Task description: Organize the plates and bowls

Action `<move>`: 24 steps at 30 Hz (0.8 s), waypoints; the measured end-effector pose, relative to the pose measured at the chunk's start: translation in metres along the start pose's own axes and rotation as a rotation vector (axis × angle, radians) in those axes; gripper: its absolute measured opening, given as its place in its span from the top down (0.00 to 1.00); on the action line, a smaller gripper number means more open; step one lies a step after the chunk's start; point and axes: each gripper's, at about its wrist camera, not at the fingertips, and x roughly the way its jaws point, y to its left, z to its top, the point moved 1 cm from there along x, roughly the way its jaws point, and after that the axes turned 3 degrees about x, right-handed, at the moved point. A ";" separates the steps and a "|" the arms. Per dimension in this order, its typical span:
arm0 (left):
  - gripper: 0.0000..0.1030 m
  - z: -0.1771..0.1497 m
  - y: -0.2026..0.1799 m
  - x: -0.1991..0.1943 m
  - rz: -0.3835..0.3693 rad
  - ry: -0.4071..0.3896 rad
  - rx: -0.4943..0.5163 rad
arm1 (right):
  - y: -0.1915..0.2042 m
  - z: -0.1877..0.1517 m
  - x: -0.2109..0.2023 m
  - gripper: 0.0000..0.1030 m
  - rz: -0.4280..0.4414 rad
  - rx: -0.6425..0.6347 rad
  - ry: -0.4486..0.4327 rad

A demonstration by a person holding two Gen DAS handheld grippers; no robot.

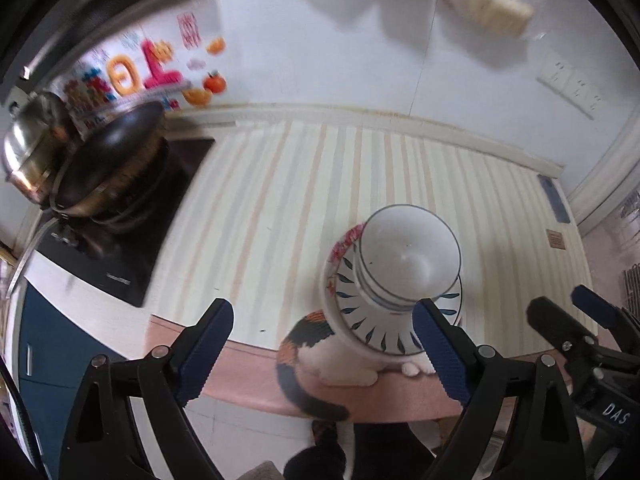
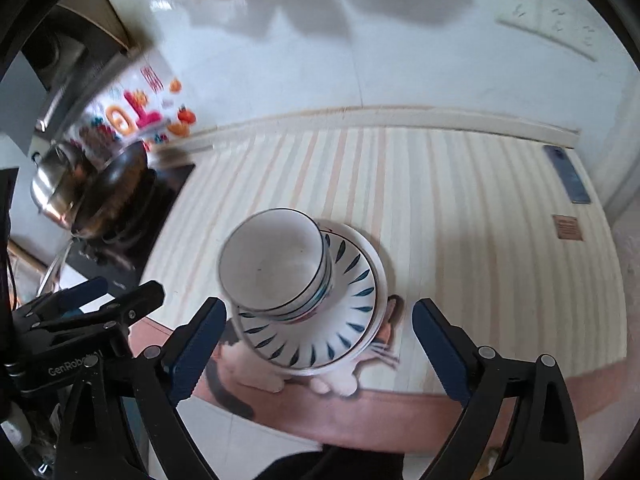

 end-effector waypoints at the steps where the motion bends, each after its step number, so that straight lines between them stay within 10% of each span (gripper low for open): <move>1: 0.11 -0.003 0.002 -0.011 0.001 -0.018 0.001 | 0.002 -0.005 -0.012 0.06 -0.003 0.006 -0.017; 24: 0.11 -0.144 0.002 -0.206 0.080 -0.311 -0.023 | 0.046 -0.148 -0.240 0.04 -0.035 -0.086 -0.309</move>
